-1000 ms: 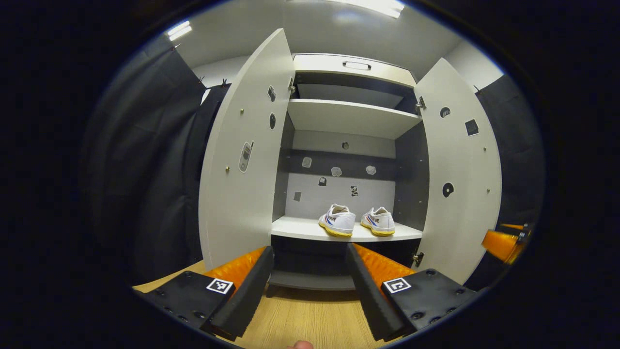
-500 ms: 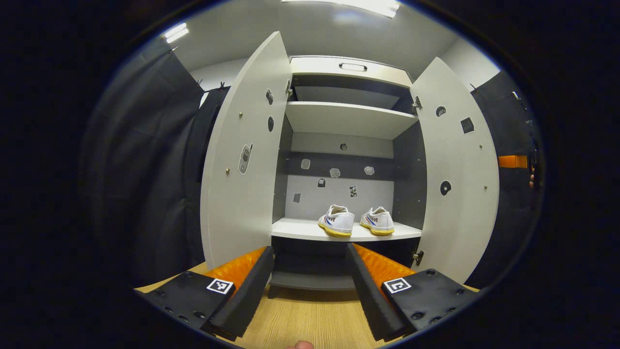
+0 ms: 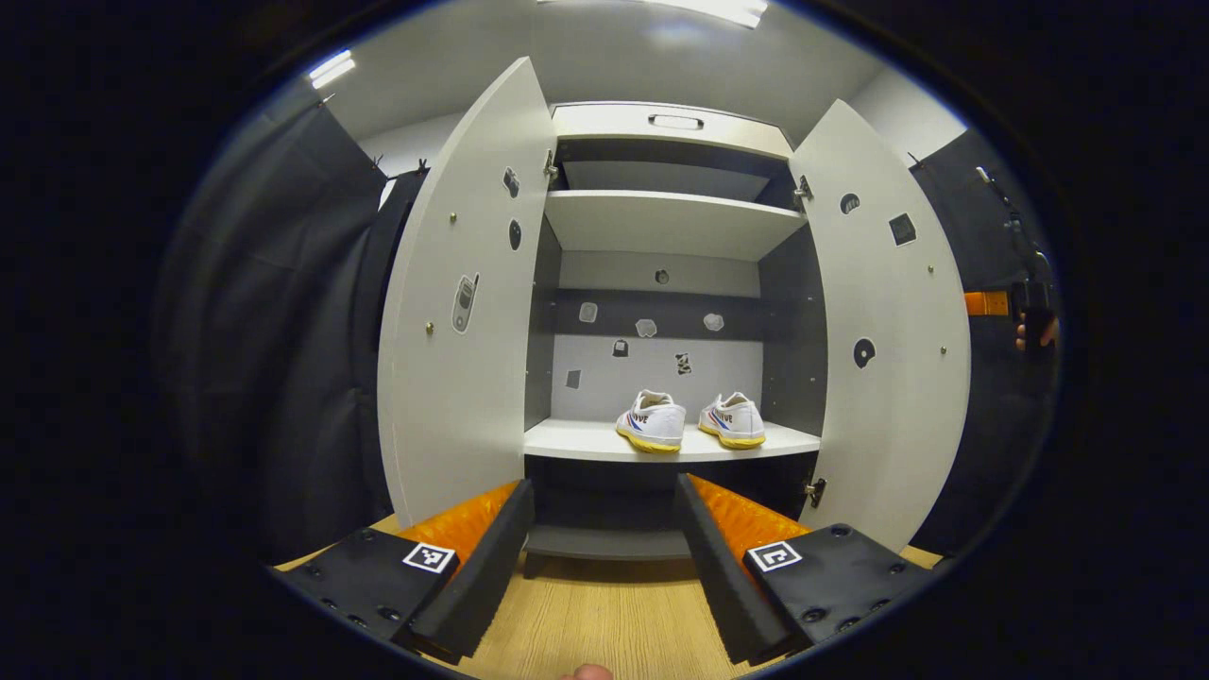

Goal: Grab one shoe with the right hand and put it into the shoe cabinet, grab the other shoe with the left hand and put it into the shoe cabinet; then close the right door with the right hand and the left door with the left hand.

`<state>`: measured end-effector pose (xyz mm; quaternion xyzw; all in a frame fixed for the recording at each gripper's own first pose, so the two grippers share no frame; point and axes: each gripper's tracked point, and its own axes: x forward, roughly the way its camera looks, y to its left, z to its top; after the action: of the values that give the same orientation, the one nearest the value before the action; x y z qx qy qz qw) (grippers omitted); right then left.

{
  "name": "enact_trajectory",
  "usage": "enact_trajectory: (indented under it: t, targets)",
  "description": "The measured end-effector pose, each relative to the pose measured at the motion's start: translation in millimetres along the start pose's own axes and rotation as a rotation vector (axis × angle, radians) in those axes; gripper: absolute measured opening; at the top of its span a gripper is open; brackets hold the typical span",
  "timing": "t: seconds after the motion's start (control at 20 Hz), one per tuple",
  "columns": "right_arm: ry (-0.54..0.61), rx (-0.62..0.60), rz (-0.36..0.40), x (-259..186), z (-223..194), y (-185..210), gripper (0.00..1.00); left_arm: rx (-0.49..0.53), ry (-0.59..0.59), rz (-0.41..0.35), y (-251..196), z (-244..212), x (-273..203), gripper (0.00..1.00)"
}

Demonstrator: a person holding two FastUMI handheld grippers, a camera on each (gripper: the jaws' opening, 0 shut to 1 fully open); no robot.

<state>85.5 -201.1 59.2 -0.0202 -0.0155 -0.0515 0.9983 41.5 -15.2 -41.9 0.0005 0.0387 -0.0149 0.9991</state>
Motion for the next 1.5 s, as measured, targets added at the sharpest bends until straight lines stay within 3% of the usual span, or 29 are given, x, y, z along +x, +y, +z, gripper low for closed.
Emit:
enact_trajectory:
  t: [0.25, 0.6, 1.05, 1.1, 1.15, 1.45, 1.5]
  targets:
    - [0.001, -0.018, 0.015, -3.4, 1.4, 18.4, 0.88, 0.0, 0.001, -0.001, 2.5, -1.0, 0.5, 0.99]
    - [0.002, 0.001, 0.132, -3.3, 0.1, 82.8, 0.88, 0.007, 0.005, -0.006, 7.4, -4.0, -0.6, 0.97]
    - [0.003, 0.011, 0.226, 7.0, -0.9, 122.7, 0.87, 0.015, 0.018, 0.022, 31.0, -12.8, 3.3, 0.99]
    - [0.003, 0.02, 0.242, 7.8, -1.8, 125.7, 0.95, 0.015, 0.018, 0.025, 33.6, -12.5, 3.6, 0.97]
    - [0.007, 0.028, 0.26, 7.8, -4.2, 127.3, 0.88, 0.015, 0.019, 0.028, 35.9, -13.4, 4.3, 0.96]
    - [0.025, 0.061, 0.343, 1.7, -11.1, 148.8, 0.91, 0.012, 0.031, 0.057, 51.7, -18.7, 2.8, 0.99]
    - [0.024, 0.064, 0.355, 2.7, -12.0, 153.4, 0.96, 0.012, 0.032, 0.06, 53.6, -18.7, 2.5, 0.99]
